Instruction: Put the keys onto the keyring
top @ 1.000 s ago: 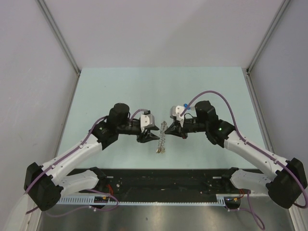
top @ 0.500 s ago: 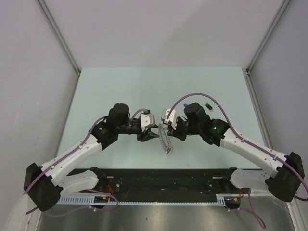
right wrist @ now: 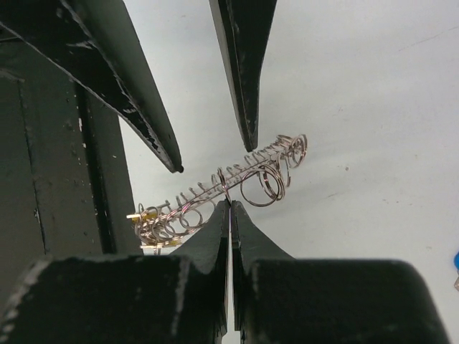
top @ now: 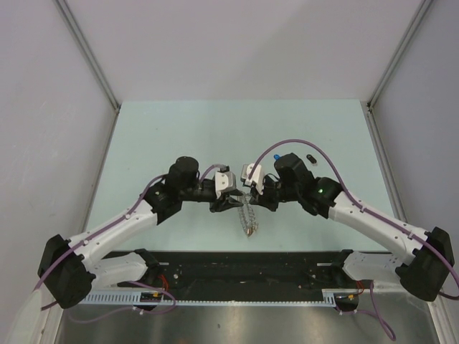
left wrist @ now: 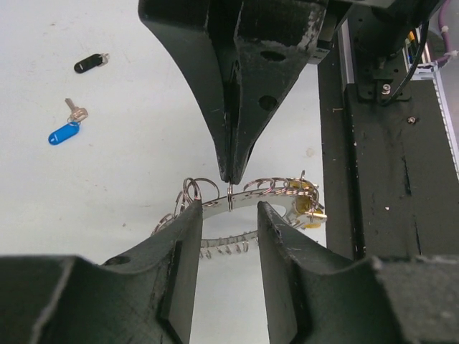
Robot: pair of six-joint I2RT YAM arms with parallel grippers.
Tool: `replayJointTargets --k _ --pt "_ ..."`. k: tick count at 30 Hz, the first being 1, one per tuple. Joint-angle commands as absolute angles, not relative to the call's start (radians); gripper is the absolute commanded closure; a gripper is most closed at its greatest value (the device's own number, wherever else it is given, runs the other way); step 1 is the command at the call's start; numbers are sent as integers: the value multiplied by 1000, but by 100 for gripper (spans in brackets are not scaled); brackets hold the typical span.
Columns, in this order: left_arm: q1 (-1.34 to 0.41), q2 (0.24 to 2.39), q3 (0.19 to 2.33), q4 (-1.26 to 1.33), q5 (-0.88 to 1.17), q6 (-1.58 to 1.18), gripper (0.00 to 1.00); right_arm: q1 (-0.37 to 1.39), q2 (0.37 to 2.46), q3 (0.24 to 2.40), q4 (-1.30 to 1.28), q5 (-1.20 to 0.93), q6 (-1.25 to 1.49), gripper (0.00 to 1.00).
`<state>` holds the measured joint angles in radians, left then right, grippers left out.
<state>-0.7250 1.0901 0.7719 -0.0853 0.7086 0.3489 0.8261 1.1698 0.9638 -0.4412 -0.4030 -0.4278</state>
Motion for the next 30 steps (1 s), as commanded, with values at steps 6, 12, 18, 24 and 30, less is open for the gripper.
replayJointTargets --k 6,12,18,24,30 --pt "-738 1091 742 49 750 290 66 802 1080 996 -382 -483 -425 100" --pt "-739 1092 741 84 770 265 69 801 1077 991 -377 -508 -431 100" --pt "-739 1092 741 92 790 256 70 804 1081 991 -373 -506 -433 100" --pt "-741 1111 759 63 796 267 75 805 1086 989 -371 -506 -434 100" --pt "-745 1114 762 49 796 270 78 808 1092 991 -370 -508 -436 100"
